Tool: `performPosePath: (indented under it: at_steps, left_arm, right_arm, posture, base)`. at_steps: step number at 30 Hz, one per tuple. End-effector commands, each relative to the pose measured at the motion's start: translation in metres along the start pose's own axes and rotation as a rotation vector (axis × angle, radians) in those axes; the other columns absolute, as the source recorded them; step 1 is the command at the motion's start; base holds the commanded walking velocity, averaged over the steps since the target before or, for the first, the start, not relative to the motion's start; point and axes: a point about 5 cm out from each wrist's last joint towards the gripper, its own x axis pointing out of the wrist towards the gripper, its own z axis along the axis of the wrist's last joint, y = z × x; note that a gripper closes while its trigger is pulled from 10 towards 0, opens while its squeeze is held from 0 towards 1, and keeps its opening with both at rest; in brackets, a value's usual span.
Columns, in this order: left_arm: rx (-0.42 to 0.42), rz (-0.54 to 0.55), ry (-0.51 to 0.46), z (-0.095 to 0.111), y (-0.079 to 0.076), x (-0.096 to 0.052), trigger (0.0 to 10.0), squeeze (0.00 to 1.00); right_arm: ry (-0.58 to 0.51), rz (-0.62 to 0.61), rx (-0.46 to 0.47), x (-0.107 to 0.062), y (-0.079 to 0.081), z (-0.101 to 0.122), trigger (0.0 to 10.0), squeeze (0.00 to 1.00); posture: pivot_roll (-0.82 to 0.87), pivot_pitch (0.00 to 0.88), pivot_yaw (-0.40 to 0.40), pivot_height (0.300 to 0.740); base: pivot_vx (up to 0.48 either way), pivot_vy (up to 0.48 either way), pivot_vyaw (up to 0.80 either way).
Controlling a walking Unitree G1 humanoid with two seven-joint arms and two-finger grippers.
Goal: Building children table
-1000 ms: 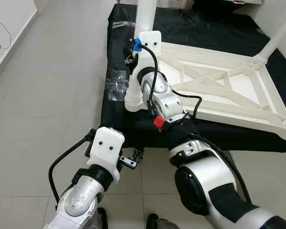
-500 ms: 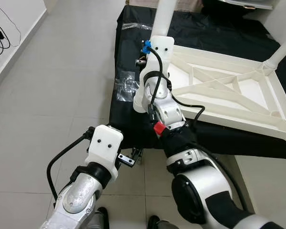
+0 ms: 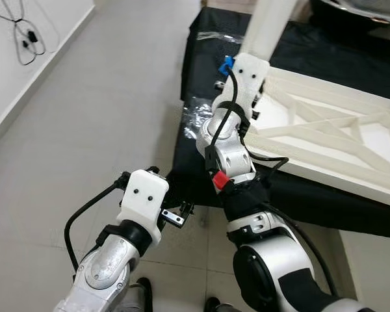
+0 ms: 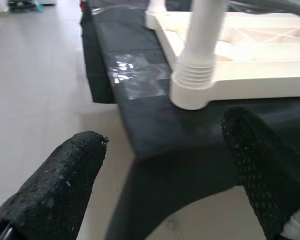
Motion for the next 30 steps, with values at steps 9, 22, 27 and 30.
performPosePath:
  at_steps: [9, 22, 27, 30]
  left_arm:
    - [0.017, 0.002, 0.020, -0.005, 0.003, 0.000, 10.0, 0.00]
    - [0.026, 0.009, 0.028, -0.008, 0.007, -0.001, 10.0, 0.00]
    - [0.027, 0.007, 0.029, -0.009, 0.006, -0.001, 10.0, 0.00]
    - [0.026, 0.006, 0.026, -0.010, 0.006, 0.000, 10.0, 0.00]
  right_arm:
    - [0.328, -0.187, -0.197, -0.044, -0.013, -0.078, 10.0, 0.00]
    - [0.144, -0.086, 0.013, -0.024, 0.002, -0.023, 10.0, 0.00]
    - [0.030, -0.051, 0.068, -0.015, 0.004, 0.002, 10.0, 0.00]
    - [-0.147, 0.035, 0.163, -0.005, 0.001, 0.038, 10.0, 0.00]
  posture:
    - [0.13, 0.278, -0.121, 0.740]
    - [0.12, 0.258, -0.111, 0.740]
    - [0.12, 0.248, -0.108, 0.740]
    - [0.12, 0.235, -0.103, 0.740]
  base:
    - [0.000, 0.000, 0.00]
    - [0.000, 0.000, 0.00]
    - [0.000, 0.000, 0.00]
    - [0.000, 0.000, 0.00]
